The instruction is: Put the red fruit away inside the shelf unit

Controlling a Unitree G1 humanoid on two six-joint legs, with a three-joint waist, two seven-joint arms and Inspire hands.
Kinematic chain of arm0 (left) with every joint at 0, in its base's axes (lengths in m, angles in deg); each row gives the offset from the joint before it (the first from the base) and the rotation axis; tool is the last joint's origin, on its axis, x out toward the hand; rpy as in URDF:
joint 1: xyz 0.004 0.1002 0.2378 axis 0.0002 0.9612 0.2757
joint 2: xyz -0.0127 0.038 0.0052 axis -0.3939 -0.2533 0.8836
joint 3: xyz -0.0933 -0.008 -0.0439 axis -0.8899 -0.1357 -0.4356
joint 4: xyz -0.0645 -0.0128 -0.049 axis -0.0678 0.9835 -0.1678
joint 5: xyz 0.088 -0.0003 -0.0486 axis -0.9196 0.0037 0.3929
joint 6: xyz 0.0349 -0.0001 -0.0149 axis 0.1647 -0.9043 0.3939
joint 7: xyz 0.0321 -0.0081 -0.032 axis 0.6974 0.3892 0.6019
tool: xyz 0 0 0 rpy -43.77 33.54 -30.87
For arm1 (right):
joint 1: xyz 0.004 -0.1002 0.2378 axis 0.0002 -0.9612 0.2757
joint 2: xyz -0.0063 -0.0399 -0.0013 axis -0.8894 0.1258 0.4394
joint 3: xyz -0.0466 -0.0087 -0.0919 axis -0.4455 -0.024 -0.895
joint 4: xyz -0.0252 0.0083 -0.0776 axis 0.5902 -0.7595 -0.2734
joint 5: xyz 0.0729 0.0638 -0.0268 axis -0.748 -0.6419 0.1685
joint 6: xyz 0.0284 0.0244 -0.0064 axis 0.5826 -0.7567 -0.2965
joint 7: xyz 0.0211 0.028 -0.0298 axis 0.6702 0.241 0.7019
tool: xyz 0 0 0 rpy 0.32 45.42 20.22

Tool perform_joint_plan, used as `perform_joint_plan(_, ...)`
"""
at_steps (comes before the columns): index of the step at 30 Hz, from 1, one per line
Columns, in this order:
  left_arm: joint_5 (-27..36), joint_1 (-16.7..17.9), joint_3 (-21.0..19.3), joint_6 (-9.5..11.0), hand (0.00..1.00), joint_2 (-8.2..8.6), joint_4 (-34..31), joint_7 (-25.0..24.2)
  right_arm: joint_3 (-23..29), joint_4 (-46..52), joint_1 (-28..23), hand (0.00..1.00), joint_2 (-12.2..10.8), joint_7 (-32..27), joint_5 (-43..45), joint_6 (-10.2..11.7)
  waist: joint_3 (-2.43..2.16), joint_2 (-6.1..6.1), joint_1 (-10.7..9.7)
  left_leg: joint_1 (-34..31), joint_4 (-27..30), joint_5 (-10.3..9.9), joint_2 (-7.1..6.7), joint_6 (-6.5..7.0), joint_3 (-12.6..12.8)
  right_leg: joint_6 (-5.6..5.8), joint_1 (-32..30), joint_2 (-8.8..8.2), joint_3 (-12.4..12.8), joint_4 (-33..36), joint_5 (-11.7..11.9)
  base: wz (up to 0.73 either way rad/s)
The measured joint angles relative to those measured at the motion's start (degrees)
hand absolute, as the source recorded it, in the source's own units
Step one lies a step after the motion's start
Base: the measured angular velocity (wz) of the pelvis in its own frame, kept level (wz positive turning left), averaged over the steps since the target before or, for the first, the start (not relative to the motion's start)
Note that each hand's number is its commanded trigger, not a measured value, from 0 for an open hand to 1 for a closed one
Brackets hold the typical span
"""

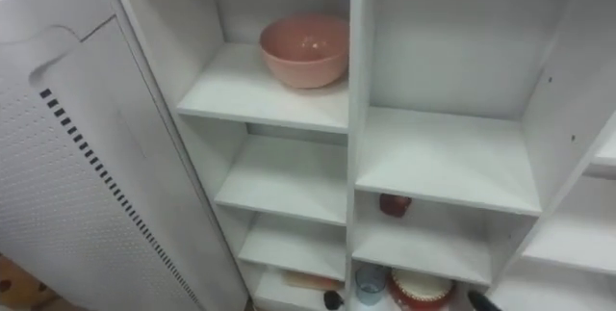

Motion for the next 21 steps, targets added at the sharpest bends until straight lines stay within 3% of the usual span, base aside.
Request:
perform_joint_plan(4, -0.40, 1.92, -0.85, 0.18, 0.00, 0.71, 0.64, 0.11, -0.56, -0.47, -8.22, 0.00, -1.86, 3.48, 7.81, -0.01, -0.82, -0.61, -2.13, 8.72, -5.06, 0.24, 0.31, -0.38, 0.20, 0.70, 10.08, 1.51, -1.31, -7.57, 1.47, 0.07)
perform_joint_plan(7, -0.76, 3.91, -4.54, 1.21, 0.00, 2.72, 1.82, 1.72, -0.50, -1.10, -17.14, 0.00, -5.20, 5.44, 15.27, 0.04, -1.50, -1.55, -3.43, 16.01, -9.47, 0.39, 0.49, -0.63, 0.64, 1.20, 18.43, 2.85, -1.54, -14.71, 3.19, -0.06)
perform_joint_plan(9, -2.34, 4.15, -6.90, 1.24, 0.00, 3.99, 1.76, 2.28, -0.53, -2.01, -20.85, 0.00, -6.81, 5.96, 19.55, 0.04, -1.60, -1.83, -4.62, 18.45, -10.95, 0.42, 0.47, -0.69, 0.64, 1.39, 21.21, 3.28, -1.53, -17.15, 3.76, -0.02)
perform_joint_plan(13, -3.24, 3.89, -7.42, 1.41, 0.00, 4.73, 1.78, 3.12, -0.38, -4.40, -24.76, 0.00, -9.30, 5.72, 27.34, -0.13, -1.50, -1.84, -6.89, 21.39, -12.72, 0.59, 0.37, -0.97, 0.86, 1.50, 24.20, 3.53, -1.36, -19.09, 4.30, -0.03)
perform_joint_plan(15, -3.98, 3.90, -7.46, 1.33, 0.00, 5.22, 1.72, 3.45, -0.34, -5.00, -26.49, 0.00, -10.29, 5.30, 31.46, -0.20, -1.20, -1.39, -8.18, 23.45, -14.21, 0.67, 0.42, -1.06, 1.53, 1.52, 25.73, 3.58, -1.25, -19.70, 4.49, -0.14)
perform_joint_plan(17, -6.24, 3.57, -7.98, 1.28, 0.00, 5.35, 1.65, 3.36, -0.31, -5.08, -27.20, 0.00, -10.74, 4.96, 35.47, -0.67, -1.34, -1.41, -9.03, 24.14, -14.73, 0.66, 0.58, -1.07, 1.78, 1.50, 26.03, 3.75, -1.22, -20.01, 4.70, -0.09)
perform_joint_plan(21, -9.45, 2.02, -11.09, 1.22, 0.00, 5.78, 2.11, 3.32, 0.15, -5.86, -27.87, 0.00, -11.08, 4.72, 40.90, -1.28, -1.22, -1.48, -9.32, 25.71, -15.06, 0.70, 0.69, -1.14, 2.10, 1.43, 27.54, 3.92, -0.89, -20.19, 4.95, -0.07)
